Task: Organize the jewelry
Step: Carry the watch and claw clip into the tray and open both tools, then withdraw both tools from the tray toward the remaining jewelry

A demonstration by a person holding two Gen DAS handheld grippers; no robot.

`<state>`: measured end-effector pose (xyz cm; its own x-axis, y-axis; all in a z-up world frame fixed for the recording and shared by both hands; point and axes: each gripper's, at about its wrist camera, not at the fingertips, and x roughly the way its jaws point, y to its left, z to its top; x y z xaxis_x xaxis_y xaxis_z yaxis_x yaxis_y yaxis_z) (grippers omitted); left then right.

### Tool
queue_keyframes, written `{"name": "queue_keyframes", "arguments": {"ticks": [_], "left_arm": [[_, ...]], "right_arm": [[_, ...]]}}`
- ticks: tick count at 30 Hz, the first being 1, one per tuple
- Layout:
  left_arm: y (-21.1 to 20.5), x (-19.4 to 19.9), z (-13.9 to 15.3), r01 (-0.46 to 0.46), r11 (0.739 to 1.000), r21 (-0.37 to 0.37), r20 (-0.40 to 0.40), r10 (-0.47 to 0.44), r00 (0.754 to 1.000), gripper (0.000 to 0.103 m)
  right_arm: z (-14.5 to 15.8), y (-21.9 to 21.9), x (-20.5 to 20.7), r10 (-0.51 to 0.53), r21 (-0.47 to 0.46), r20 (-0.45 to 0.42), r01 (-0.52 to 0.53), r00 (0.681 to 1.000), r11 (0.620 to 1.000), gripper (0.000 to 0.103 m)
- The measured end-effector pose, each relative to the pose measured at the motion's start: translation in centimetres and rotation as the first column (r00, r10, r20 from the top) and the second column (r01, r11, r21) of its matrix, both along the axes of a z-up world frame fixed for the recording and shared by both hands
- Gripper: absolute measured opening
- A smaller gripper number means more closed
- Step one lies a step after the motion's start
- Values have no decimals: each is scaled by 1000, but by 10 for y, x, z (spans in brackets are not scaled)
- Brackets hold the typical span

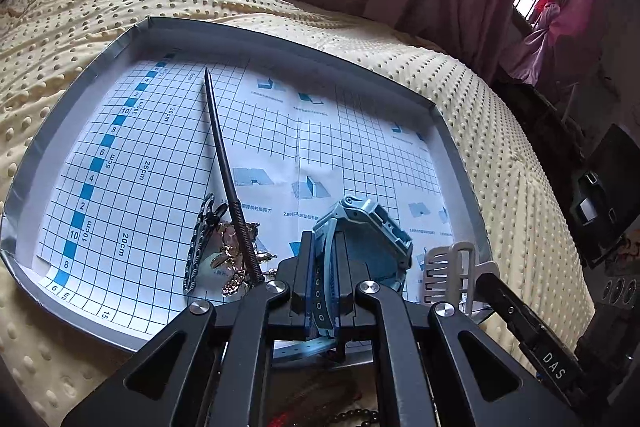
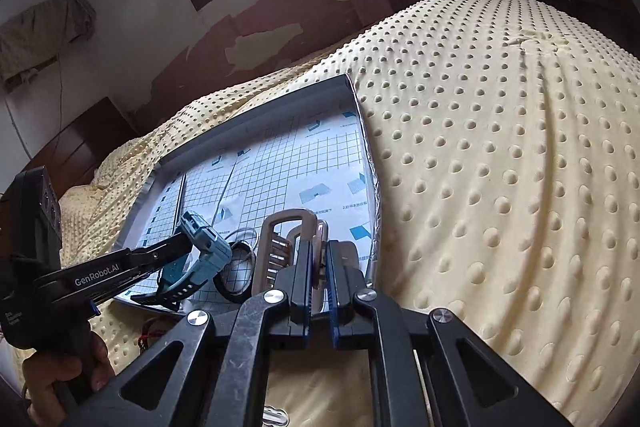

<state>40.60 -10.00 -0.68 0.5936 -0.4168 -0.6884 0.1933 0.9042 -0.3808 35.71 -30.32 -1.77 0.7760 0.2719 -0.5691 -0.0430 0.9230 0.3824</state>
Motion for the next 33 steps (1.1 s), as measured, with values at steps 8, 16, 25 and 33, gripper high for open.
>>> {"name": "queue_keyframes", "arguments": {"ticks": [8, 16, 25, 33], "left_arm": [[3, -13, 16, -15, 998, -53, 55, 18, 998, 49], [26, -65, 59, -10, 994, -111, 235, 36, 971, 81], [53, -152, 114, -14, 994, -111, 453, 63, 889, 101], [73, -233, 116, -66, 998, -15, 519, 64, 852, 101]], "right_arm": [[9, -4, -15, -9, -30, 11, 9, 1000, 1000, 23], [52, -2, -60, 9, -80, 146, 3, 989, 997, 74], [103, 19, -135, 139, -133, 329, -99, 934, 986, 103], [108, 29, -196, 172, -212, 374, -97, 912, 972, 103]]}}
